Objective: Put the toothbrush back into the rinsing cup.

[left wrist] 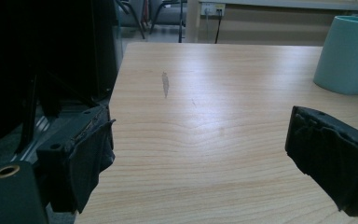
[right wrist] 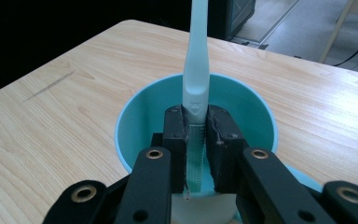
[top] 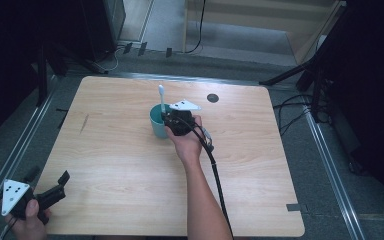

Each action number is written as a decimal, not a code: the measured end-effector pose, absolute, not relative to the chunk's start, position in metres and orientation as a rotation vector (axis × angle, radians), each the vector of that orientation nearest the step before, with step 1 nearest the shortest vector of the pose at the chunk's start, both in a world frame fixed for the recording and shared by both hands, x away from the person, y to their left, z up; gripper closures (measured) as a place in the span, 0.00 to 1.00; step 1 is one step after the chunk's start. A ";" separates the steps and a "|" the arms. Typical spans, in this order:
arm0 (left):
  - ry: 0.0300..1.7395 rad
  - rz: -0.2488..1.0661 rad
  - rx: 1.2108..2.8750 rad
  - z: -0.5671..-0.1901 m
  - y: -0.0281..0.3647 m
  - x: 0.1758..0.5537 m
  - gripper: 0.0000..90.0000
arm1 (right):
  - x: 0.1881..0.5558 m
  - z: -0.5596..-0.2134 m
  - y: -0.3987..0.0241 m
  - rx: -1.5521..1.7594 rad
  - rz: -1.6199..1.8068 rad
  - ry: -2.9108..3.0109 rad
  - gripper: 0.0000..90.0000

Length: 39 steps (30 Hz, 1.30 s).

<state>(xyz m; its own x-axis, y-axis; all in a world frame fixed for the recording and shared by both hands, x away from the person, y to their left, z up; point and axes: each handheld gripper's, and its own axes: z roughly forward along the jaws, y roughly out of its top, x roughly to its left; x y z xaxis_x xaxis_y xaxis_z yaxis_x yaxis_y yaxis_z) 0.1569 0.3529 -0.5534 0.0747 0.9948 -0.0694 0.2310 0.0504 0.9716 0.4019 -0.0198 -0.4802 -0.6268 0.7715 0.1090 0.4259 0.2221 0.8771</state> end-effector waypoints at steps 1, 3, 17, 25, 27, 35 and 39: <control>1.341 0.985 1.368 -0.553 0.353 0.157 0.09 | 0.402 -0.480 -0.020 1.112 1.369 2.152 0.88; 1.341 0.985 1.366 -0.553 0.353 0.157 0.09 | 0.402 -0.481 -0.020 1.110 1.367 2.161 0.88; 1.343 0.984 1.364 -0.553 0.353 0.157 0.09 | 0.395 -0.471 -0.026 1.092 1.427 2.120 0.77; 1.341 0.988 1.370 -0.553 0.353 0.157 0.09 | 0.386 -0.456 -0.047 1.138 1.415 2.045 0.39; 1.339 0.988 1.371 -0.553 0.352 0.157 0.09 | 0.383 -0.454 -0.054 1.157 1.394 2.034 0.27; 1.340 0.992 1.377 -0.553 0.352 0.158 0.09 | 0.368 -0.453 -0.090 1.205 1.313 1.971 0.00; 1.340 0.994 1.379 -0.553 0.352 0.158 0.09 | 0.362 -0.456 -0.110 1.203 1.302 1.928 0.00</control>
<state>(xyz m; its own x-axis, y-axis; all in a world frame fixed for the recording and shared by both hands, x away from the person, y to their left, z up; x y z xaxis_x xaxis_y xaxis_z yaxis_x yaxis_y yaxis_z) 0.1577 0.3516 -0.5534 0.0734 0.9957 -0.0571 0.2347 0.0384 0.9713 0.3619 -0.1104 -0.4558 -0.4729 0.8792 0.0588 0.3833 0.1451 0.9121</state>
